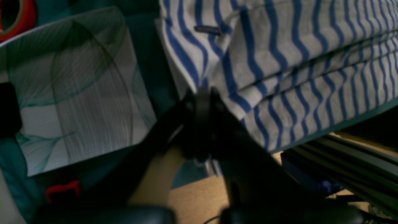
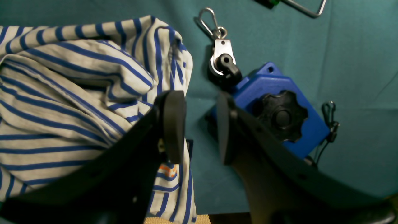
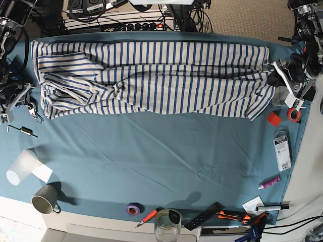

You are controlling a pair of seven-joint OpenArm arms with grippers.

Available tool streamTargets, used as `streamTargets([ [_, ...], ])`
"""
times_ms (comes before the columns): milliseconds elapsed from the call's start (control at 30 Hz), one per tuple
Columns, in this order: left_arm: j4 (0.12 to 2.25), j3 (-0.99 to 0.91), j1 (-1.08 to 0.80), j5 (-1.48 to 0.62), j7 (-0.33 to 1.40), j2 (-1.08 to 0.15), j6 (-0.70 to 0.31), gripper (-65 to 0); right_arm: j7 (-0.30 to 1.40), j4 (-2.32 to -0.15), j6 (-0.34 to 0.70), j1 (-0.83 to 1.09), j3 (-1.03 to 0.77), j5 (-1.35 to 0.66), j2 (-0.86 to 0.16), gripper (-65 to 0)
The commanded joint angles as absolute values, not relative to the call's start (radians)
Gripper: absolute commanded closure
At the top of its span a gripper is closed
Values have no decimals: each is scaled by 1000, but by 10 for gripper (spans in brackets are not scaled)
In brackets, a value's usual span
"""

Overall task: Fold the T-shirt properly
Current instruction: 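Lower the folded hem onto the shirt and release both grippers, then grasp the shirt end near the right gripper and tuck it inward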

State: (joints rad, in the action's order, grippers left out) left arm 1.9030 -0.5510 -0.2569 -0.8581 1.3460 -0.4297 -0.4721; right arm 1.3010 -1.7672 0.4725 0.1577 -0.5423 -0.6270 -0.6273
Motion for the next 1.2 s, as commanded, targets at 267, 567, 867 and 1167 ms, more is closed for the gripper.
streamTargets([
  [267, 1920, -559, -252, -876, 1335, -448, -473, 0, 1193, -1786, 569, 138, -455, -580, -589, -189],
  [567, 1920, -559, -252, -876, 1335, -449, -473, 0, 1132, -1785, 457, 102, -244, -339, -587, -189],
  [867, 1921, -559, -252, -877, 1335, -449, -473, 0, 1135, -1701, 452, 102, -183, -339, -587, -189],
  [1167, 1921, -559, -252, -876, 1334, -448, -473, 0, 1112, -1652, 424, 97, -183, -339, -587, 0],
])
